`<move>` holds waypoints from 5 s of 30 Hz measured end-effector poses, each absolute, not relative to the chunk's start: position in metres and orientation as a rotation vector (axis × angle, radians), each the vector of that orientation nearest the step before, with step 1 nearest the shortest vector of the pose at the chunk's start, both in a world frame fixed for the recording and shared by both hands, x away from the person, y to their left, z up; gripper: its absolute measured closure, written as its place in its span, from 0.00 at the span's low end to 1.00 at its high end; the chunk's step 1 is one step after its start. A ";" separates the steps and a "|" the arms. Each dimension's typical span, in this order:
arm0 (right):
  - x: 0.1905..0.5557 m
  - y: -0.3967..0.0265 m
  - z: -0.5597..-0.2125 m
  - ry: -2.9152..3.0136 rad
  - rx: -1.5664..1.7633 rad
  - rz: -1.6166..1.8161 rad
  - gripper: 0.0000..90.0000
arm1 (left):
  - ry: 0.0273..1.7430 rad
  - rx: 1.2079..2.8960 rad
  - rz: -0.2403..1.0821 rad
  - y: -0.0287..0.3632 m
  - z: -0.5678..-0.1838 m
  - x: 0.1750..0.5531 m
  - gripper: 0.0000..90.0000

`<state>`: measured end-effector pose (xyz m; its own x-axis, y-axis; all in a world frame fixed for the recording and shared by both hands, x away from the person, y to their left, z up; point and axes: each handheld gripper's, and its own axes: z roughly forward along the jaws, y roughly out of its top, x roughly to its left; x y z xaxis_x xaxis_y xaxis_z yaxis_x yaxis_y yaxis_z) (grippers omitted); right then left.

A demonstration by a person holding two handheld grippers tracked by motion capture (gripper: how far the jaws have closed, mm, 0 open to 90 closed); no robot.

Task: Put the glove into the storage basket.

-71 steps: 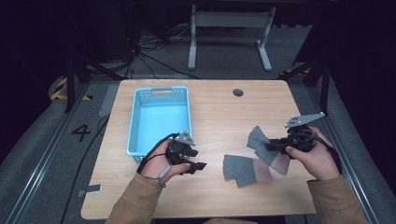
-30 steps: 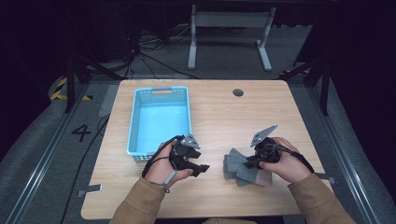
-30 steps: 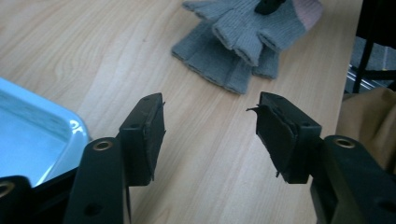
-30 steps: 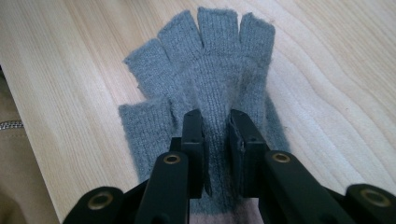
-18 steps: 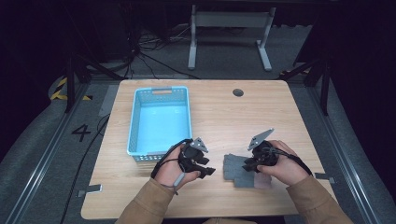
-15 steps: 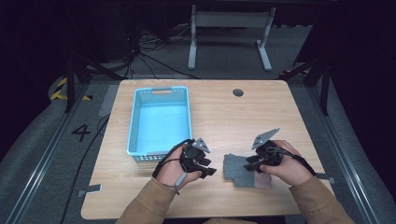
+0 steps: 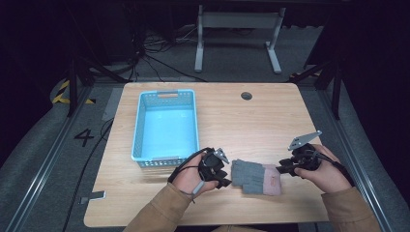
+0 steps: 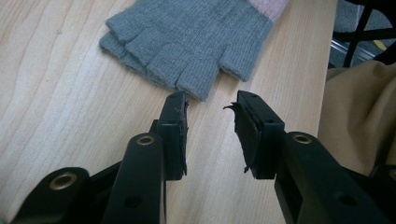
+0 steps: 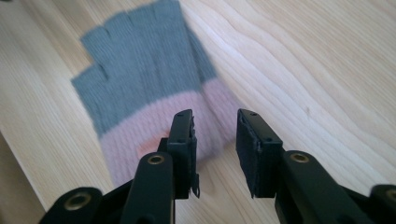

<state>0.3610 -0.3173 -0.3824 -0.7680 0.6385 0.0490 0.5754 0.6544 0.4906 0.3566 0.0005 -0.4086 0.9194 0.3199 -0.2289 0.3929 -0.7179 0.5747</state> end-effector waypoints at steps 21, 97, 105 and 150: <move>0.366 -0.324 -0.409 2.878 0.947 0.549 0.74 | 0.498 2.509 -0.160 -0.014 -0.432 0.357 0.75; 0.380 -0.337 -0.398 2.654 1.077 0.684 0.66 | 0.498 2.458 -0.084 -0.028 -0.418 0.349 0.57; 0.382 -0.347 -0.399 2.618 1.134 0.709 0.62 | 0.499 2.377 -0.055 -0.033 -0.405 0.352 0.57; 0.377 -0.364 -0.393 2.577 1.144 0.781 0.59 | 0.500 2.419 0.000 -0.101 -0.441 0.388 0.25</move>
<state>0.3767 -0.3636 -0.3934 -0.6747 0.7378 0.0178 0.6235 0.5569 0.5487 0.3875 -0.1008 -0.4410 0.9269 0.3534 -0.1262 0.3536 -0.7099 0.6091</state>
